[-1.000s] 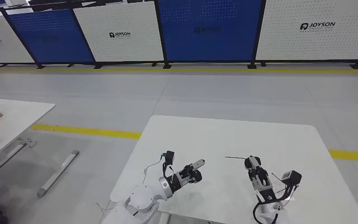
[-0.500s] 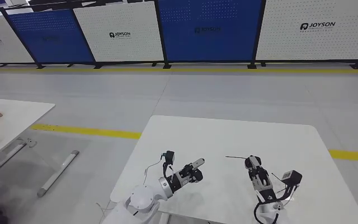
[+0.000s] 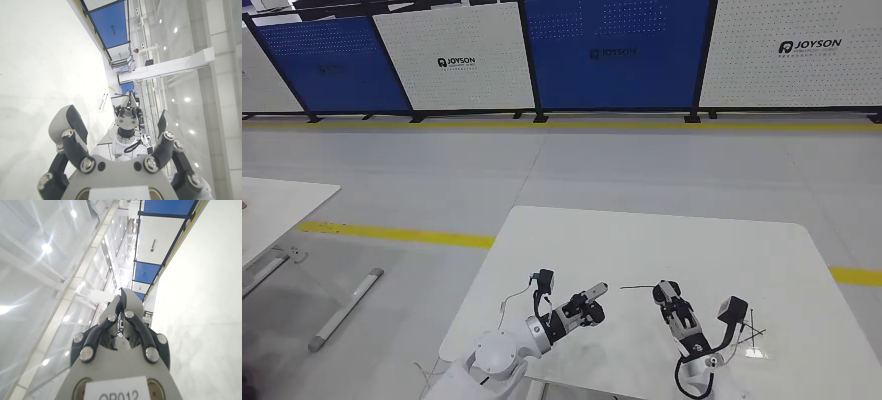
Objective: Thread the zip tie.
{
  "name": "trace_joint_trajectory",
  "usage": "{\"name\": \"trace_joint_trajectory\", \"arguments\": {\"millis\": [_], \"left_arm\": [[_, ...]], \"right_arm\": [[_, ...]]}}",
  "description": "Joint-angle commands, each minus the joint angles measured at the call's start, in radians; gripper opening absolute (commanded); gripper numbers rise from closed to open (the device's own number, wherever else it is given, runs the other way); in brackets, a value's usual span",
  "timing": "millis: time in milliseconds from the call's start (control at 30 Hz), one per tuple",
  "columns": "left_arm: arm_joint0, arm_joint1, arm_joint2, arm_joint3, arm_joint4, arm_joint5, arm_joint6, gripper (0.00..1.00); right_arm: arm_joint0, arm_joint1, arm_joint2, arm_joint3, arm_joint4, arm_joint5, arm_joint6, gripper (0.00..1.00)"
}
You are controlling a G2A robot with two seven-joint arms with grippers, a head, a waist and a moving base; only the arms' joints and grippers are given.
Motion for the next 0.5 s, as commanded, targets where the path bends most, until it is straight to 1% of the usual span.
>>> {"name": "trace_joint_trajectory", "arguments": {"millis": [0, 200, 233, 300, 367, 433, 467], "left_arm": [[0.0, 0.0, 0.0, 0.0, 0.0, 0.0, 0.0, 1.0], [0.0, 0.0, 0.002, -0.001, 0.0, 0.0, 0.001, 1.0], [-0.003, -0.002, 0.015, -0.006, -0.012, 0.006, -0.005, 1.0], [-0.018, -0.004, 0.037, -0.008, -0.005, 0.022, -0.02, 1.0], [-0.04, -0.008, 0.069, -0.002, 0.019, 0.037, -0.005, 1.0], [-0.06, -0.013, 0.089, 0.007, 0.01, 0.04, 0.007, 1.0], [-0.06, -0.013, 0.089, 0.007, 0.01, 0.04, 0.007, 1.0]], "right_arm": [[0.0, 0.0, 0.0, 0.0, 0.0, 0.0, 0.0, 0.0], [0.0, 0.0, 0.0, 0.0, 0.0, 0.0, 0.0, 0.0], [0.0, 0.0, 0.0, 0.0, 0.0, 0.0, 0.0, 0.0], [0.0, 0.0, 0.0, 0.0, 0.0, 0.0, 0.0, 0.0], [0.0, 0.0, 0.0, 0.0, 0.0, 0.0, 0.0, 0.0], [0.0, 0.0, 0.0, 0.0, 0.0, 0.0, 0.0, 0.0], [0.0, 0.0, 0.0, 0.0, 0.0, 0.0, 0.0, 0.0]]}}
